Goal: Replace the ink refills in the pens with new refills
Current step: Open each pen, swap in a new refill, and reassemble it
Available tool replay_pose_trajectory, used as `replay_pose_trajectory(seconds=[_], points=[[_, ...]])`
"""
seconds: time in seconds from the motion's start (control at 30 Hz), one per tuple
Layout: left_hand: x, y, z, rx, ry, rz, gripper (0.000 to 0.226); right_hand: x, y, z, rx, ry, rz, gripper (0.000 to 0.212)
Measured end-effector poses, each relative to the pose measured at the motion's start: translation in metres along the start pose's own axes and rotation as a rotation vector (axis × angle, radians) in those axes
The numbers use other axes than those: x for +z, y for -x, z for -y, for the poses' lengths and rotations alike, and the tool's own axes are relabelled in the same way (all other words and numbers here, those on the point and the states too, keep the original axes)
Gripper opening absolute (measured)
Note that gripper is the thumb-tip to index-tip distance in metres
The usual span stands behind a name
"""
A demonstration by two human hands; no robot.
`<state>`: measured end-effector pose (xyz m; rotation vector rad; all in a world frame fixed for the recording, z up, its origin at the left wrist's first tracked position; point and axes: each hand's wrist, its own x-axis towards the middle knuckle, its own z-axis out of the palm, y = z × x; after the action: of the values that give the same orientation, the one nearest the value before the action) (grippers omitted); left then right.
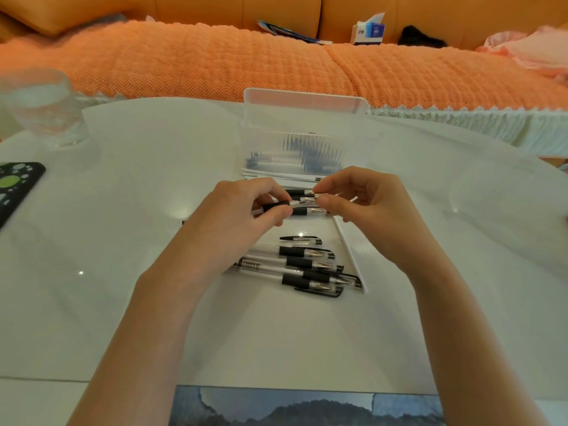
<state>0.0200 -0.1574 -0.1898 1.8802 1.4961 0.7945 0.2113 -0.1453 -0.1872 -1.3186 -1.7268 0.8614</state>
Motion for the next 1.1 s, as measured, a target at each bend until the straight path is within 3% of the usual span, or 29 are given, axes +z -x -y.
replay_pose_trajectory(seconds=[0.43, 0.77, 1.0, 1.1], points=[[0.001, 0.001, -0.005, 0.045, 0.031, 0.016, 0.009, 0.009, 0.000, 0.001, 0.002, 0.016, 0.068, 0.005], [0.000, 0.001, -0.007, 0.081, 0.046, -0.023, 0.009, 0.013, 0.002, 0.003, 0.058, 0.050, 0.117, 0.034], [-0.001, 0.001, -0.007, 0.075, 0.018, -0.042, 0.008, 0.007, 0.003, 0.003, 0.023, 0.015, 0.139, 0.009], [-0.002, 0.002, -0.008, 0.072, -0.001, -0.062, 0.012, 0.009, 0.004, 0.004, 0.027, 0.030, 0.144, 0.010]])
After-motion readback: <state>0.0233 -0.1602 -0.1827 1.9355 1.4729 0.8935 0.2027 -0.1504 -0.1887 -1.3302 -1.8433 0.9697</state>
